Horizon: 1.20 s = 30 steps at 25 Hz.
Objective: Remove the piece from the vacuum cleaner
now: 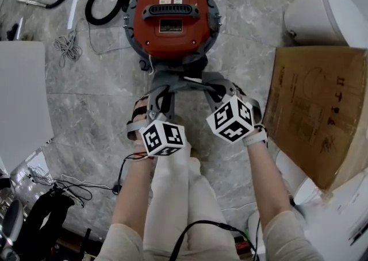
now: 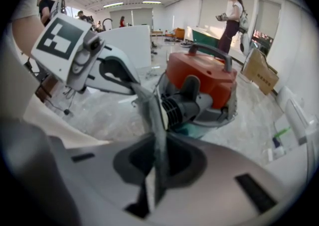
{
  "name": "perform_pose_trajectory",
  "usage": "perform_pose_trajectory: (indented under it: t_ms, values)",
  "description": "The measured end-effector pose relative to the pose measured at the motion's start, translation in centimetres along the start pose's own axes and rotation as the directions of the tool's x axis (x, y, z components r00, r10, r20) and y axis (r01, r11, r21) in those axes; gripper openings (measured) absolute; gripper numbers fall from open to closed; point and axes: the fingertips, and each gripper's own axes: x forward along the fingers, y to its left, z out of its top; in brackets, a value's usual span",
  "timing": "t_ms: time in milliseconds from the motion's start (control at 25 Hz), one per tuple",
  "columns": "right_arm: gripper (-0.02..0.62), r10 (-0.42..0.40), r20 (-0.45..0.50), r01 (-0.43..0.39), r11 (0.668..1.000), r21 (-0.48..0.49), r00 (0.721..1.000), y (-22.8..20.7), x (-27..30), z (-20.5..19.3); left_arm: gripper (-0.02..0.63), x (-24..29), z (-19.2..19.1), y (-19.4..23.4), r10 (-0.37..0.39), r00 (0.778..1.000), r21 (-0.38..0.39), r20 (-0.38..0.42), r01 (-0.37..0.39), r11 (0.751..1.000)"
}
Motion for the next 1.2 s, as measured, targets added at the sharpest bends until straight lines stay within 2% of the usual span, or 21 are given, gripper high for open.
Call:
perform_pose_trajectory:
  t_ms: [680,1000,1200]
  values:
    - [0.029,-0.022,0.006,0.022,0.999,-0.026,1.0,0.6,-0.2,0.1,0.048,-0.6,-0.6,-1.2,-0.015,1.0,-0.044,-0.013,0.015,0.999]
    - [0.029,-0.03,0.013,0.029,0.999,0.023,0.999,0.5,-0.3,0.0,0.048,-0.5,-0.7,-1.8,-0.035,0.999,-0.077,-0.008,0.034,0.996]
    - [0.029,-0.043,0.013,0.043,0.999,0.015,0.999,0.5,-0.3,0.2,0.048,-0.7,-0.6,-1.3,-0.024,1.0,-0.091,-0.006,0.023,0.996]
